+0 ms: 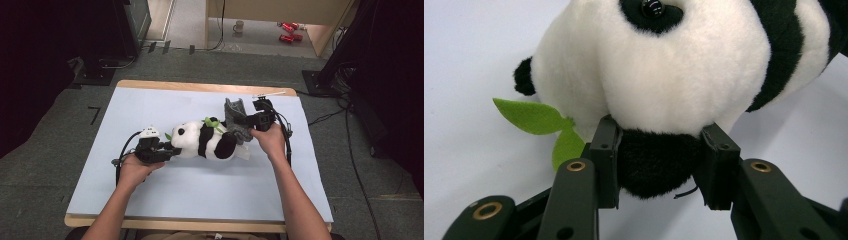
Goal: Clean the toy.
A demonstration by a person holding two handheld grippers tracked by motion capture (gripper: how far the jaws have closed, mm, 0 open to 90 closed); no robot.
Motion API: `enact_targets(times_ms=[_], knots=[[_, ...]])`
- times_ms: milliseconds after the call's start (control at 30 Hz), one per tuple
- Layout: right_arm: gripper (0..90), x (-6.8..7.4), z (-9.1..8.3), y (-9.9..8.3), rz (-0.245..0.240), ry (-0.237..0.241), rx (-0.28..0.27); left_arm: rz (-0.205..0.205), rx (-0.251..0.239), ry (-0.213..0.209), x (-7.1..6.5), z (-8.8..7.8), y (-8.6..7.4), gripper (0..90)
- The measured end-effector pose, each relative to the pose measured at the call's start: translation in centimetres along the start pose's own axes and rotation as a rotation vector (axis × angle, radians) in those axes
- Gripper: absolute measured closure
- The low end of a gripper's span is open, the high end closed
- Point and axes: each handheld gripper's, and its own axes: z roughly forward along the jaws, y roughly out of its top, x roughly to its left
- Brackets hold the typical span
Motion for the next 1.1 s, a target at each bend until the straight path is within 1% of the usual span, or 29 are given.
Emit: enact_targets(times_ms=[67, 100, 200, 267, 333, 400, 500, 567, 633, 700, 767, 800, 900, 967, 1000, 1100], knots=[[76.6, -0.3, -0.2, -0.3, 0.011, 0.000, -0.005, -0.004, -0.001, 0.002, 0.0, 0.0, 0.0, 60.0], [76.6, -0.4, -0.2, -0.6, 0.022, 0.008, -0.010, -0.003, 0.000, 0.002, -0.1, 0.0, 0.0, 59.9], [76.6, -0.8, -0.1, -1.2, 0.033, 0.026, -0.026, -0.002, -0.001, 0.002, -0.1, 0.0, 0.0, 59.8], [76.7, -0.9, -0.2, -1.4, 0.027, 0.022, -0.025, -0.003, -0.002, 0.001, 0.0, 0.0, 0.0, 59.7], [76.7, -1.3, -0.2, -1.8, 0.029, 0.007, -0.015, -0.005, -0.003, 0.000, 0.0, 0.0, -0.1, 59.7], [76.7, -1.7, -0.3, -2.1, 0.034, -0.005, -0.002, -0.006, -0.004, -0.001, 0.0, 0.0, -0.1, 59.7], [76.8, -2.5, -0.4, -2.6, 0.058, -0.011, 0.016, -0.005, -0.001, -0.001, 0.0, 0.0, -0.1, 59.8], [76.8, -2.8, -0.7, -2.6, 0.062, -0.016, 0.011, -0.003, 0.000, 0.002, -0.1, 0.0, -0.2, 59.7], [76.8, -2.6, -1.3, -2.6, 0.056, -0.016, -0.002, 0.010, 0.002, 0.010, -0.2, 0.0, -0.4, 59.7], [76.8, -2.5, -1.9, -2.4, 0.044, -0.012, -0.025, 0.010, 0.005, 0.013, -0.3, -0.1, -0.4, 59.7], [76.8, -2.4, -2.3, -2.1, 0.043, -0.012, -0.030, 0.007, 0.003, 0.013, -0.3, -0.1, -0.5, 59.6], [76.8, -2.3, -2.8, -1.9, 0.036, -0.012, -0.041, 0.007, 0.001, 0.013, -0.3, -0.1, -0.5, 59.6], [76.8, -2.0, -3.6, -1.3, 0.024, 0.005, -0.073, 0.009, -0.001, 0.016, -0.4, -0.1, -0.7, 59.5], [76.8, -1.8, -3.9, -0.9, 0.021, 0.018, -0.083, 0.010, -0.005, 0.019, -0.5, -0.1, -0.8, 59.5], [76.8, -1.6, -3.9, -0.7, 0.011, 0.022, -0.083, 0.010, -0.007, 0.019, -0.5, -0.1, -0.8, 59.4], [76.8, -0.8, -3.5, 0.0, -0.010, 0.041, -0.085, 0.009, -0.011, 0.019, -0.5, 0.0, -0.8, 59.4]])
